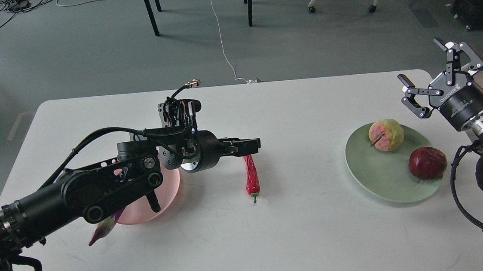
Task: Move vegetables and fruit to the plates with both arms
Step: 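Release the eggplant and reach the left gripper to the red chili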
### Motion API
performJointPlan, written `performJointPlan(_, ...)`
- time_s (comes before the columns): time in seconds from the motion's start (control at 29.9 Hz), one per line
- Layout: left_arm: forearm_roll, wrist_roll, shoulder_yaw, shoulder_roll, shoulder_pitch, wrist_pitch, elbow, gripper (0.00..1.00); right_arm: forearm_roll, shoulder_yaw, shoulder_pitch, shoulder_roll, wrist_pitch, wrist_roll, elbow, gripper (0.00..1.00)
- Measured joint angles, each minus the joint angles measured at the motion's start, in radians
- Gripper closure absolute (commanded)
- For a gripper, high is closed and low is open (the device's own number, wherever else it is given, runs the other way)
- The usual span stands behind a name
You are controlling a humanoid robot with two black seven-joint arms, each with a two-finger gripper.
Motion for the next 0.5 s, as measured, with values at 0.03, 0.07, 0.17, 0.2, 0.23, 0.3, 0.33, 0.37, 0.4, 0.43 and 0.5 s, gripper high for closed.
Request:
performJointPlan(0.03, 0.000, 0.007, 0.006, -0.017, 0.001, 0.007, 0.011, 0.01, 0.000, 0.000, 0.000, 0.000, 0.000, 0.000, 0.000, 0.01)
performJointPlan(0.07, 0.001, 0.012, 0.010, -0.033, 0.002, 0.013, 0.023, 0.01, 0.000, 0.000, 0.000, 0.000, 0.000, 0.000, -0.001, 0.01)
performJointPlan(0.17, 0.003, 0.018, 0.026, -0.078, 0.003, 0.025, 0.072, 0.01, 0.000, -0.002, -0.001, 0.001, 0.000, 0.000, -0.002, 0.01)
performJointPlan(0.2, 0.003, 0.019, 0.033, -0.088, 0.003, 0.027, 0.087, 0.01, -0.001, -0.002, -0.001, 0.001, 0.000, 0.000, -0.002, 0.01)
performJointPlan(0.23, 0.003, 0.022, 0.040, -0.094, 0.003, 0.029, 0.099, 0.01, -0.001, -0.002, -0.001, 0.001, 0.000, 0.000, -0.003, 0.01)
performJointPlan(0.3, 0.003, 0.036, 0.051, -0.099, 0.003, 0.033, 0.112, 0.01, -0.001, -0.002, -0.001, 0.001, 0.000, 0.000, -0.005, 0.01)
performJointPlan(0.33, 0.003, 0.049, 0.055, -0.100, 0.003, 0.035, 0.116, 0.01, -0.001, -0.002, -0.001, 0.001, 0.000, 0.000, -0.007, 0.01)
performJointPlan(0.37, 0.003, 0.058, 0.057, -0.100, 0.001, 0.038, 0.119, 0.01, -0.001, -0.001, -0.001, 0.001, 0.000, 0.000, -0.009, 0.01)
performJointPlan(0.4, 0.003, 0.066, 0.058, -0.100, -0.001, 0.040, 0.122, 0.01, -0.001, -0.001, -0.001, 0.001, 0.000, 0.000, -0.010, 0.01)
performJointPlan(0.43, 0.004, 0.072, 0.059, -0.100, -0.003, 0.042, 0.127, 0.01, -0.001, -0.001, -0.001, 0.002, 0.000, 0.000, -0.010, 0.01)
performJointPlan(0.5, 0.015, 0.079, 0.070, -0.101, -0.006, 0.042, 0.139, 0.01, -0.001, -0.001, -0.001, 0.003, 0.000, 0.000, -0.011, 0.01)
